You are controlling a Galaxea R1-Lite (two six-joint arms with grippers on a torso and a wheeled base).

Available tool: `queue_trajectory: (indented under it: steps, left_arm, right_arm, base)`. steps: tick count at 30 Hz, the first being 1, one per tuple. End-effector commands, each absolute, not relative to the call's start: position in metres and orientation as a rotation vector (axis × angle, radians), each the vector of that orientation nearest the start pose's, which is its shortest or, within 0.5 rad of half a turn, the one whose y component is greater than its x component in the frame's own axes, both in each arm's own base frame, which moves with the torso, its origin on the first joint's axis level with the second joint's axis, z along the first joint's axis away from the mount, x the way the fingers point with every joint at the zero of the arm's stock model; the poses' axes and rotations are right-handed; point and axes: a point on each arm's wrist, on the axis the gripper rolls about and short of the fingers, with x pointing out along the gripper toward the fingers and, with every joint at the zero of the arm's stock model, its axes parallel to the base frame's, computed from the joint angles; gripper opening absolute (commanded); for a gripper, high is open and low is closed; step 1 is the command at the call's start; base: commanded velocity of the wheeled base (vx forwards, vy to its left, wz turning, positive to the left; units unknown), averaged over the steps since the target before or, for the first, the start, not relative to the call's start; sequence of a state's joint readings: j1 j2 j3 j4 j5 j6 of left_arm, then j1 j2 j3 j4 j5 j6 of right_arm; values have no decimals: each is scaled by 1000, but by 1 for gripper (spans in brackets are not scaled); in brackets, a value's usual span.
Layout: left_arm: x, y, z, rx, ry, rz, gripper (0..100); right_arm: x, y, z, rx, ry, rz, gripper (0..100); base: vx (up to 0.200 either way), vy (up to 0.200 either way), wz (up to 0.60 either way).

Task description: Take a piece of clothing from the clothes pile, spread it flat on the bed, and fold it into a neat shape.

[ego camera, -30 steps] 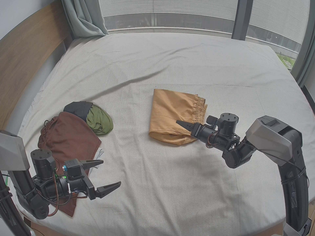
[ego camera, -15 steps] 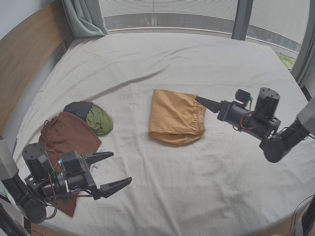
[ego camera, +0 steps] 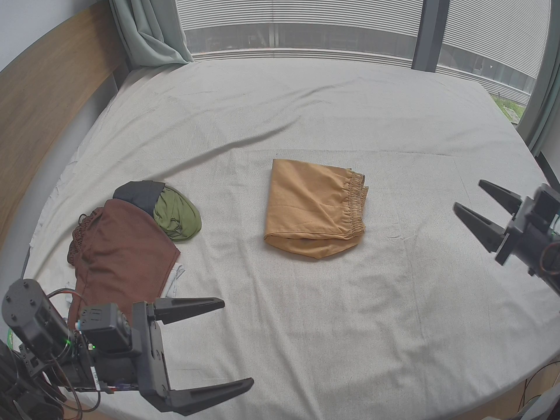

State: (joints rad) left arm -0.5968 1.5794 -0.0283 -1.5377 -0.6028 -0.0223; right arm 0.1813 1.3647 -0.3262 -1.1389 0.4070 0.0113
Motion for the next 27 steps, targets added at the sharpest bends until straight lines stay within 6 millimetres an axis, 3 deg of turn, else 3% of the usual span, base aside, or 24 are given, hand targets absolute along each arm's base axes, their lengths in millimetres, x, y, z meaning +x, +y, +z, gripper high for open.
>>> queue_trajectory:
  steps: [1, 9, 10, 16, 23, 27]
  left_arm:
    - [107, -97, 156, -78, -140, -1178, 100]
    - [83, -70, 173, -140, -226, -1041, 100]
    - [81, -61, 174, -137, -227, -962, 100]
    - [62, -41, 173, -166, -223, -861, 100]
    - [37, -24, 166, -231, -216, -785, 100]
    - [16, -13, 151, -229, -198, -685, 100]
  right_arm:
    - [94, 22, 192, -76, -259, 533, 100]
    - [30, 12, 175, -73, -297, 502, 100]
    - [13, 10, 166, -76, -302, 478, 100]
    - [-26, 6, 136, -46, -278, 481, 100]
    - [-24, 4, 123, -6, -281, 395, 100]
    - [-18, 3, 105, 6, -177, 317, 100]
  base:
    - [0, 0, 0]
    - [0, 0, 0]
    - [0, 0, 0]
    - [0, 0, 0]
    - [0, 0, 0]
    - [0, 0, 0]
